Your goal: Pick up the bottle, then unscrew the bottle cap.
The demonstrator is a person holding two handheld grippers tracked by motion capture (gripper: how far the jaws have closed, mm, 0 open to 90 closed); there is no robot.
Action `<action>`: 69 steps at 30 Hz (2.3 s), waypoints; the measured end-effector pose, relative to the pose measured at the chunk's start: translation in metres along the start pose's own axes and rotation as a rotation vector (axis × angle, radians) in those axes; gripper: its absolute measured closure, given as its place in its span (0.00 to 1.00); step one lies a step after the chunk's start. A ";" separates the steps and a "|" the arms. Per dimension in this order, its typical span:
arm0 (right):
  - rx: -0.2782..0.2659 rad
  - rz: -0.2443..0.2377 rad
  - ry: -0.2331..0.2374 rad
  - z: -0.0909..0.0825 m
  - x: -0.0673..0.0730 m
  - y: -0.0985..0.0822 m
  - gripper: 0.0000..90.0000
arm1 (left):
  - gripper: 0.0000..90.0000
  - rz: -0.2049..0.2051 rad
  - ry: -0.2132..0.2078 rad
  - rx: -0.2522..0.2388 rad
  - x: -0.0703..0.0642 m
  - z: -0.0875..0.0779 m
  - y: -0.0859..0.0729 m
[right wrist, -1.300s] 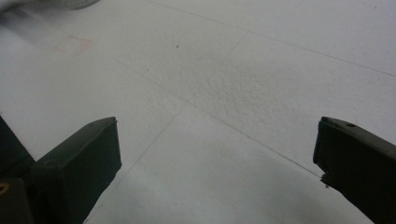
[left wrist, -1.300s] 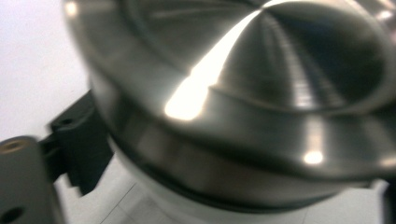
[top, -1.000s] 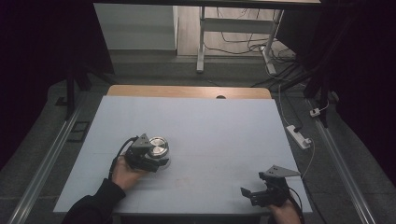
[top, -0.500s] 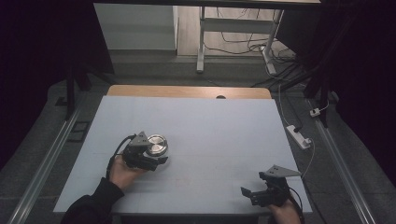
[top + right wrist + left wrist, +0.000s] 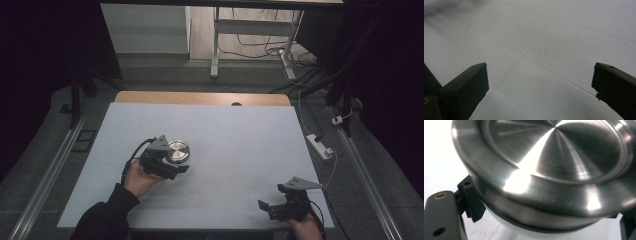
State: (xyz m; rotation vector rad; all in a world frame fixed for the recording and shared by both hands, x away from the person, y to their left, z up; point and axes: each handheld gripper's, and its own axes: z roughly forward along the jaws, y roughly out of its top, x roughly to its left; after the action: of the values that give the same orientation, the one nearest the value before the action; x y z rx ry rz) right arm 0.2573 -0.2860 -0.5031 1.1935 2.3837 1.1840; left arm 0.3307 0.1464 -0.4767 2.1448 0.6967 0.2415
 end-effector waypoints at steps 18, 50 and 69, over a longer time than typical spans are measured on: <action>0.000 -0.009 -0.005 0.000 0.001 0.000 0.01 | 0.17 0.057 -0.098 -0.004 -0.030 0.017 0.018; -0.130 -0.174 0.105 0.008 0.048 0.050 0.00 | 0.17 0.084 -0.096 -0.013 -0.035 0.019 0.017; -0.087 -0.257 0.215 0.042 0.082 0.097 0.00 | 0.17 0.093 -0.098 -0.024 -0.039 0.019 0.017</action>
State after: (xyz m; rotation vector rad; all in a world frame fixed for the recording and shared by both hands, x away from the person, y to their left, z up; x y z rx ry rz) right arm 0.2812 -0.1677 -0.4457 0.7378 2.5135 1.3702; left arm 0.3129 0.1033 -0.4724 2.1534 0.5367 0.1914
